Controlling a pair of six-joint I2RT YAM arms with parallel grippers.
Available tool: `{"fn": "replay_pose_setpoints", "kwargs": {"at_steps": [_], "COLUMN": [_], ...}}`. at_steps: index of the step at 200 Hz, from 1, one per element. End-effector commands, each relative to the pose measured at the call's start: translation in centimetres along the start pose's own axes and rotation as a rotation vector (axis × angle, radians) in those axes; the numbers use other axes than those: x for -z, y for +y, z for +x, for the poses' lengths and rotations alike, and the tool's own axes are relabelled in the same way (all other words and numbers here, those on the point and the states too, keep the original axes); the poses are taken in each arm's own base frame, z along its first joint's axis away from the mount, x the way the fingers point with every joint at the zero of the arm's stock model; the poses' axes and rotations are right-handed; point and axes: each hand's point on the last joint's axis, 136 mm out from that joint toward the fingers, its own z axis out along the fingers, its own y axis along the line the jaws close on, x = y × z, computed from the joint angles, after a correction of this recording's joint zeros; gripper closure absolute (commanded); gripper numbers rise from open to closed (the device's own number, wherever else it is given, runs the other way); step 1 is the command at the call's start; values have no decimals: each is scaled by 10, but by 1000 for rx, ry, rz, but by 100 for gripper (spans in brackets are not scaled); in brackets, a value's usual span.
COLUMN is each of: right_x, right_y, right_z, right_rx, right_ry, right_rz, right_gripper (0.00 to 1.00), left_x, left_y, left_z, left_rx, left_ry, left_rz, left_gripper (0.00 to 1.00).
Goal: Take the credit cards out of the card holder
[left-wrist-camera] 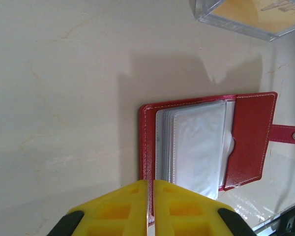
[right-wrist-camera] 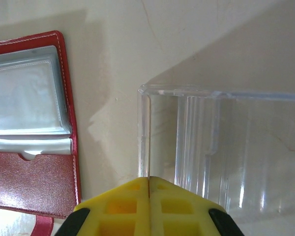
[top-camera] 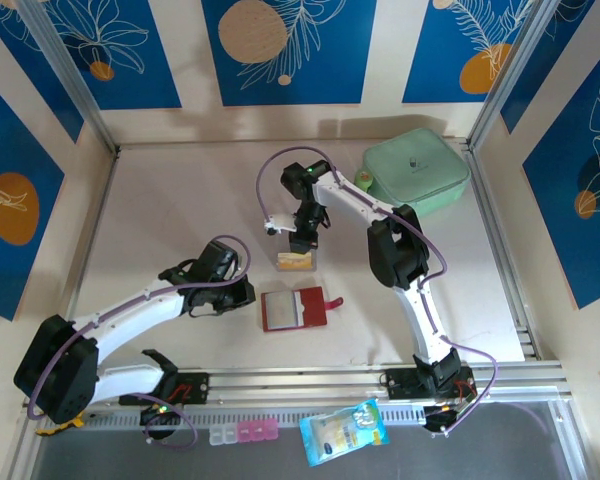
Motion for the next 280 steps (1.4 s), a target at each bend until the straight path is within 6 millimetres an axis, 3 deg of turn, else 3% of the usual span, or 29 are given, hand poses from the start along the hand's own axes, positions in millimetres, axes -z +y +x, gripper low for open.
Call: {"fn": "replay_pose_setpoints", "kwargs": {"at_steps": [1, 36, 90, 139, 228, 254, 280], "right_x": [-10, 19, 65, 83, 57, 44, 31], "right_y": [8, 5, 15, 37, 72, 75, 85], "right_z": [5, -1, -16, -29, -34, -17, -7], "right_rx": [-8, -23, -60, -154, -672, -918, -1045], "right_ry": [26, -23, -139, -290, -509, -538, -579], "right_rz": [-58, 1, 100, 140, 130, 137, 94], "right_gripper": [93, 80, 79, 82, 84, 84, 85], "left_x": [-4, -5, -9, -15, -29, -34, -38], "left_y": [5, 3, -5, -15, -18, -18, -17], "left_z": [2, 2, -1, -1, 8, 11, 15], "left_rx": [4, 2, 1, -9, -9, -12, -16], "left_ry": [17, 20, 32, 55, 76, 80, 92], "left_rz": [-3, 3, 28, 53, 44, 34, 26], "left_gripper": [88, 88, 87, 87, 90, 92, 94]}}
